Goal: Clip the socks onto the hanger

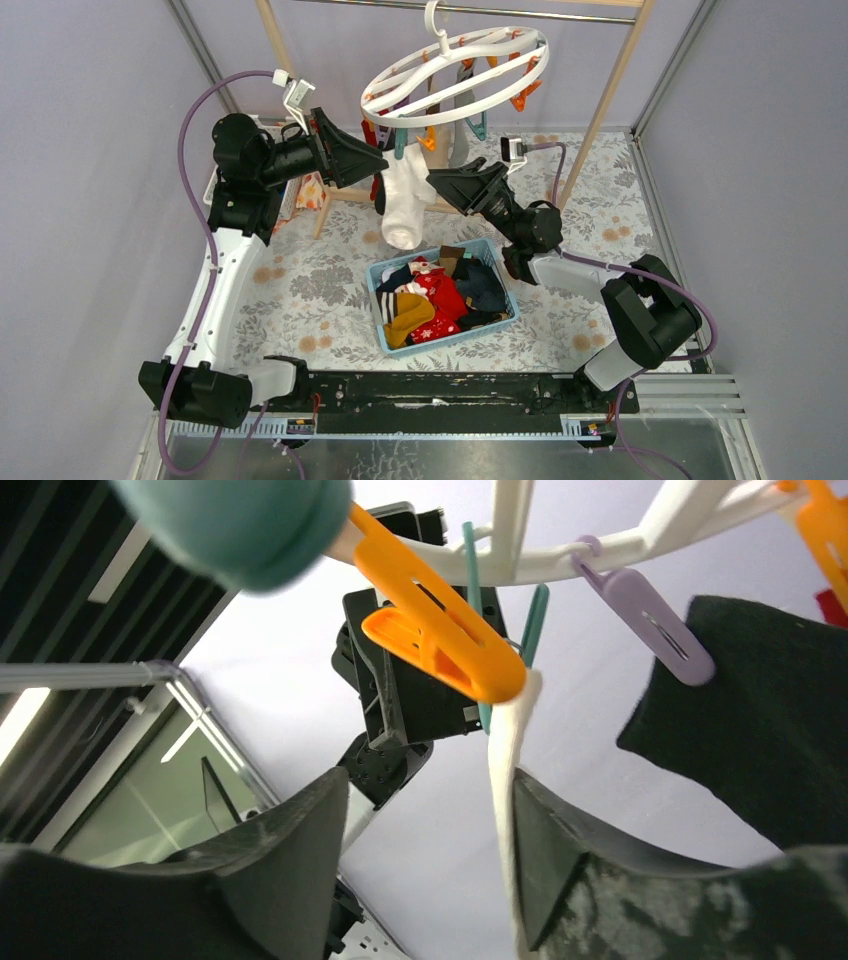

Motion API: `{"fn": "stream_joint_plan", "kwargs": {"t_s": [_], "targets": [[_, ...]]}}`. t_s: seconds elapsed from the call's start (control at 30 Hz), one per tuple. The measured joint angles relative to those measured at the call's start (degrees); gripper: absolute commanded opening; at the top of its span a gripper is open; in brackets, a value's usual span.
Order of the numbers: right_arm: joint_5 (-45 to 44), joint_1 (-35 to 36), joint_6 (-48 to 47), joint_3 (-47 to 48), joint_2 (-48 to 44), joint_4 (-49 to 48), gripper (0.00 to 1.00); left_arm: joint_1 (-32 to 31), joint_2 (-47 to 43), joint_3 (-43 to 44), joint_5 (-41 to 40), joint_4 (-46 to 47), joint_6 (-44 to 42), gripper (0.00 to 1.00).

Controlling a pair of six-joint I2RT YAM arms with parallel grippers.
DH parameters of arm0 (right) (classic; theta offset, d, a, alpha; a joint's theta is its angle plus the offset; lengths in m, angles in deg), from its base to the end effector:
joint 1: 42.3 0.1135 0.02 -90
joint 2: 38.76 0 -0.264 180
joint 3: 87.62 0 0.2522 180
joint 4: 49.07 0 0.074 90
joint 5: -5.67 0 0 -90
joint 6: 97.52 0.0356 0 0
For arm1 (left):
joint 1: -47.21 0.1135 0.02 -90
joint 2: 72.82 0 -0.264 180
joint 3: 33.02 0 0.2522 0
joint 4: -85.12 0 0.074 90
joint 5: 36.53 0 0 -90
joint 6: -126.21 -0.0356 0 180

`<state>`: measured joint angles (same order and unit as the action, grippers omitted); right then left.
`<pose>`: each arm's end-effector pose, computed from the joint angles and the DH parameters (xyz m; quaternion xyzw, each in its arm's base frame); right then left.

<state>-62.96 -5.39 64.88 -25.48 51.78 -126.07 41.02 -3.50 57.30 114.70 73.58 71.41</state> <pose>0.2442 0.1997 0.3379 -0.0593 0.3837 0.7877 0.4783 0.2473 -0.0582 0.4658 0.2369 0.6359 -0.5400 0.4979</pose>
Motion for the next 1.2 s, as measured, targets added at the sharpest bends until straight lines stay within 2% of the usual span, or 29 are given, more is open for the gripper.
{"fn": "stream_joint_plan", "kwargs": {"t_s": [0.4, 0.63, 0.8, 1.0, 1.13, 1.2], "targets": [[-1.3, -5.3, -8.3, -1.7, -3.1, 2.3, 0.78, 0.3, 0.3, 0.0, -0.1, -1.4, -1.5, 0.56], [4.2, -8.5, -5.5, 8.9, 1.6, 0.0, 0.79, 0.3, 0.3, 0.2, 0.4, -1.9, -1.5, 0.56], [8.5, -8.5, -3.3, 11.0, 3.1, 0.0, 0.69, 0.3, 0.3, 0.3, 0.9, -2.0, -1.5, 0.57], [9.8, -8.5, -2.4, 10.0, 2.4, 0.0, 0.46, 0.3, 0.3, 0.6, 1.4, -2.2, -1.5, 0.57], [9.6, -8.5, -2.4, 6.8, 0.4, 0.0, 0.39, 0.3, 0.3, 0.9, 1.6, -2.2, -1.5, 0.56], [9.4, -8.5, -2.6, 5.4, -0.8, 0.0, 0.39, 0.3, 0.3, 1.1, 1.7, -2.3, -1.4, 0.56]]}}
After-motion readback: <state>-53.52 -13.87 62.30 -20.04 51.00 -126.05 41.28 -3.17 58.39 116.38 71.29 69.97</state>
